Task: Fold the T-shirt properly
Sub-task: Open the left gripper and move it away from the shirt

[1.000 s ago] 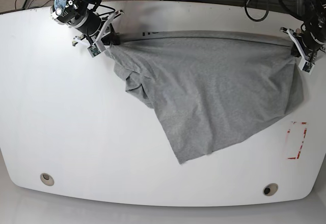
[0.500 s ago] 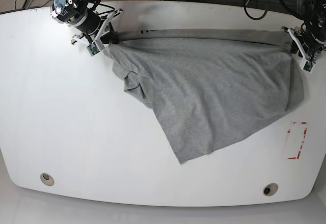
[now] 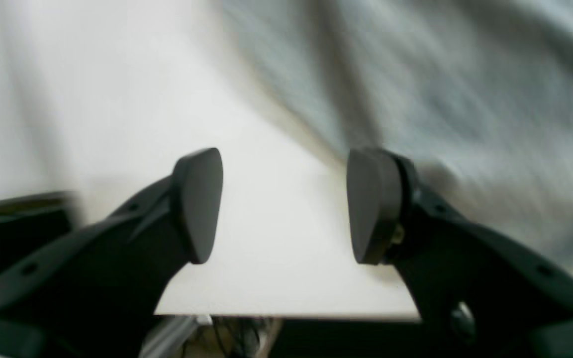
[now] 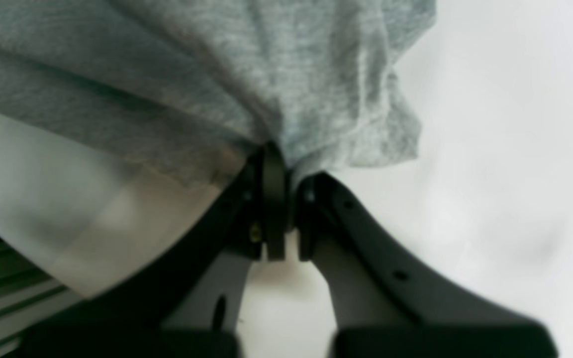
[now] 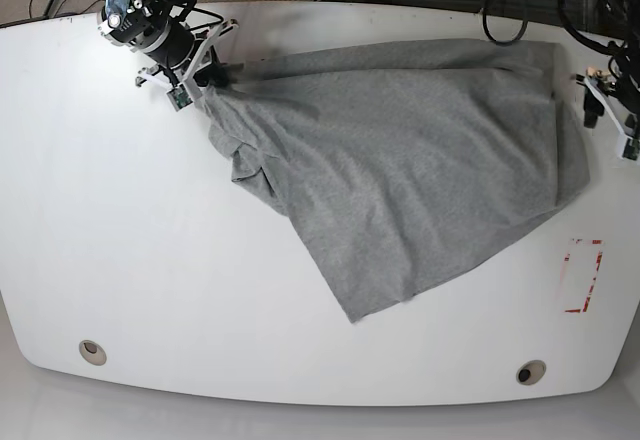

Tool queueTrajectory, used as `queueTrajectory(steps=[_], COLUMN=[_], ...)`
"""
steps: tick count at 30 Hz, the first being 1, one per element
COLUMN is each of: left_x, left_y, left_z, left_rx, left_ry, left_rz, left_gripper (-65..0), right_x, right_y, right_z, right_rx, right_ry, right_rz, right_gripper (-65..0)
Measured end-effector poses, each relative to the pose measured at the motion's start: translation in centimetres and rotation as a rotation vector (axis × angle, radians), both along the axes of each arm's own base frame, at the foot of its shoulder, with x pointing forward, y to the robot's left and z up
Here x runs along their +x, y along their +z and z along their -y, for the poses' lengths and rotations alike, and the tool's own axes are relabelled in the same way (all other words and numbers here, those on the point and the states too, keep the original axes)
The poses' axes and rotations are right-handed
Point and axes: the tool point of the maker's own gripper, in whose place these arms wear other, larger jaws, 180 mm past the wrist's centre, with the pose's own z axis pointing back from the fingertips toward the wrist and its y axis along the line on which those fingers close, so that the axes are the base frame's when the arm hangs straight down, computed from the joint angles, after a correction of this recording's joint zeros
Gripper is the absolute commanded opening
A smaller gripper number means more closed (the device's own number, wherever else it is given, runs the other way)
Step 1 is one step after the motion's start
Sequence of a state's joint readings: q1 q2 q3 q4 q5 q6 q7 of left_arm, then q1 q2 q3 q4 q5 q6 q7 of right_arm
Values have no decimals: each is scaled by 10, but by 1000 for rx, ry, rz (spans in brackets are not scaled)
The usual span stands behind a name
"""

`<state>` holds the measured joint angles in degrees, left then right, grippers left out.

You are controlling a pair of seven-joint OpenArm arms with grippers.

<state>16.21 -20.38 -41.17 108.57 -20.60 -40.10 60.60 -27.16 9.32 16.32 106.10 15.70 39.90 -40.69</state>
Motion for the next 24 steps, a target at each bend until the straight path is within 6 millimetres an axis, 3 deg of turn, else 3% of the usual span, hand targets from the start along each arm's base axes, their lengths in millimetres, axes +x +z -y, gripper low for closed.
queueTrajectory(steps=[8,15,24], left_x=[51,89,163], left_y=[32,16,-3], left_z=[-13,-31,-14], left_rx=[-39,-106,-158], left_ry=[50,131,55], left_rz=[156,87,67], left_gripper=[-274,-274,-274], right_x=[0,0,5], right_y=[-1,-1,2], right_z=[-11,-9,-17], right_rx=[33,27,50], right_ry=[-12,-16,-26], right_rz=[0,0,13], right_gripper=[-636,-636,-636])
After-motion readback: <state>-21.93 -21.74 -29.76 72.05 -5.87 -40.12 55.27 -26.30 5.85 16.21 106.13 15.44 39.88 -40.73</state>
